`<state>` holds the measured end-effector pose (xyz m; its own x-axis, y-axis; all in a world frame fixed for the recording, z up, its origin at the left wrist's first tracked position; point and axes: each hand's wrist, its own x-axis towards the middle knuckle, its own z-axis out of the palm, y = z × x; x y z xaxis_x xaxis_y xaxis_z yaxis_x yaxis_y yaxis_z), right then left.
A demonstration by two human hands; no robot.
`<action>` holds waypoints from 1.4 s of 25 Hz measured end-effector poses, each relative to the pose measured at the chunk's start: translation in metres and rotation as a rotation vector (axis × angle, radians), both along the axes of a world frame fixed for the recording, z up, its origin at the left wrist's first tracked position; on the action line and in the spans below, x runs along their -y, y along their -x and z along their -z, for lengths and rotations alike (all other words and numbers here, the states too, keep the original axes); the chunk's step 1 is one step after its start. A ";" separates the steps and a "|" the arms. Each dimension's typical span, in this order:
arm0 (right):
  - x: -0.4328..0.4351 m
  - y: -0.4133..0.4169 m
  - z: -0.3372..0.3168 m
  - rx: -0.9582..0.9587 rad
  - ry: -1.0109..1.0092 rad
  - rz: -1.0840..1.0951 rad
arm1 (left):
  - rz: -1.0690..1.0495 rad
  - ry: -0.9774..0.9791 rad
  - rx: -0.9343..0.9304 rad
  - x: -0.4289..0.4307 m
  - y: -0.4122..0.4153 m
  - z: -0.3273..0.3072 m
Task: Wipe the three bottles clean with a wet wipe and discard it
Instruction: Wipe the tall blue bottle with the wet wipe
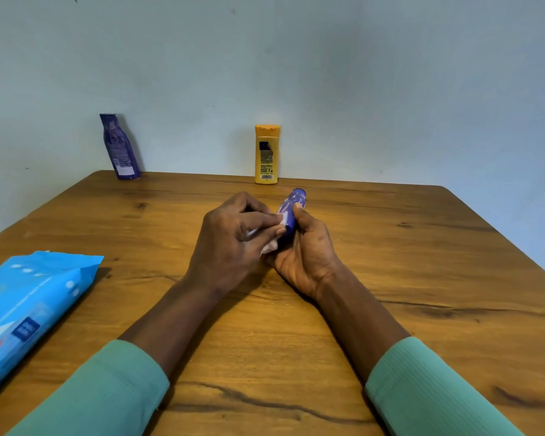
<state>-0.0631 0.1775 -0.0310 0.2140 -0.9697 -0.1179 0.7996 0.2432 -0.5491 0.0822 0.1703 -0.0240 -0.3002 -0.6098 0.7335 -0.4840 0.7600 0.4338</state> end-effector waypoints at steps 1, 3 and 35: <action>-0.001 0.001 0.001 0.018 0.009 -0.010 | 0.013 0.043 0.034 -0.003 0.008 -0.002; 0.000 0.000 0.001 -0.010 -0.005 -0.007 | 0.043 0.076 0.062 -0.004 0.011 -0.004; 0.004 0.002 0.002 0.171 -0.064 -0.038 | -0.065 0.027 0.098 0.008 -0.005 0.003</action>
